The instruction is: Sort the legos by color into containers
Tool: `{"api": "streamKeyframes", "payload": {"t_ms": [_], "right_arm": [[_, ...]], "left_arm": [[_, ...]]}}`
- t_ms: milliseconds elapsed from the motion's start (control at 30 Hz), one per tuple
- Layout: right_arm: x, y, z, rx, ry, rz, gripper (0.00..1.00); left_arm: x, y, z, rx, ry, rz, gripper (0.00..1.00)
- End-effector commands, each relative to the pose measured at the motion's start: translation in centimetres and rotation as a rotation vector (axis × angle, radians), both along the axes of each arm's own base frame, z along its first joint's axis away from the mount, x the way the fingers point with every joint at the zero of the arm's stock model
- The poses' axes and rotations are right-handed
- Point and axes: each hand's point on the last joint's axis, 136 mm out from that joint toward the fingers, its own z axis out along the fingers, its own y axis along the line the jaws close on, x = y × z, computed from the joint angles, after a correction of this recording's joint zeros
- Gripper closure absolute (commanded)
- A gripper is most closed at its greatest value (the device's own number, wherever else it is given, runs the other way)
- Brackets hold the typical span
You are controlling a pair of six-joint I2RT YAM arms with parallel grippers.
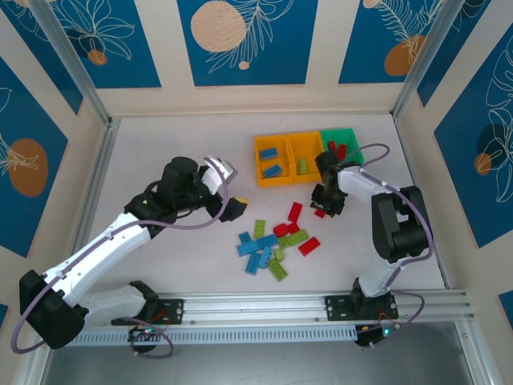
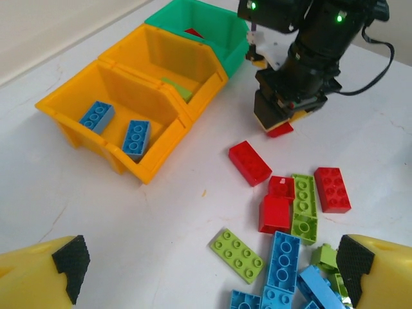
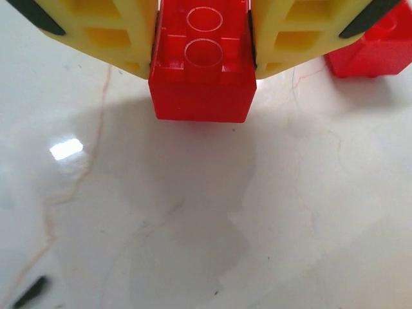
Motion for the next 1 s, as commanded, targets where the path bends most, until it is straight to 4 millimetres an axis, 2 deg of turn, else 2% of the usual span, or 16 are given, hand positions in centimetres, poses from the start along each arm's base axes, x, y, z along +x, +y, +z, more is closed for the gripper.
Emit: {"api": "streamKeyframes", "payload": {"t_ms": [0,100,233,400,533,567,633,700,767,867,967], "right_arm": [[0.9,-1.5,4.9,-0.049,-0.136,-0.046,0.68],[3.7,-3.5,8.4,-0.105,-0.274,-0.062,0.69],[10.0,-5.5,10.6,-0.109,-0.382,-0.042,0.69],[16.6,-7.0,10.1,-0.093,-0.359,-0.043,0.69],[19.6,-7.9,8.8,-0.084,-0.317,-0.052,0.66],[20.0,-7.9,8.5,-0.073,-0.305,-0.052,0.62],[20.4,-7.9,8.5,-0.061,-0.277,-0.056,0.45],[20.4,-7.9,9.5,-0.066,-0.281,-0.052,0.39],[19.9,-7.7,10.9,-0.059,-0.297,-0.065,0.38],[17.6,-6.6,12.9,-0.004,-0.308,-0.1,0.37],[14.1,-3.7,14.9,0.089,-0.35,-0.097,0.36]], "left_arm": [[-1.4,-0.1,-0.1,0.02,0.015,-0.062,0.0],[-1.4,-0.3,0.0,0.011,0.009,-0.064,0.0],[-0.7,-0.8,0.1,-0.003,0.018,-0.048,0.0],[-0.7,-1.0,-0.4,0.009,0.072,-0.02,0.0],[-1.1,-0.6,-1.0,0.014,0.095,0.017,0.0],[-1.0,-0.5,-1.2,0.013,0.106,0.038,0.0],[-0.7,-0.1,-1.8,0.012,0.151,0.101,0.0],[-0.4,0.2,-2.5,0.015,0.194,0.143,0.0],[0.0,0.6,-3.5,0.031,0.227,0.194,0.0],[0.6,1.0,-5.0,0.053,0.284,0.267,0.0],[0.8,1.0,-6.7,0.079,0.373,0.321,0.0]]}}
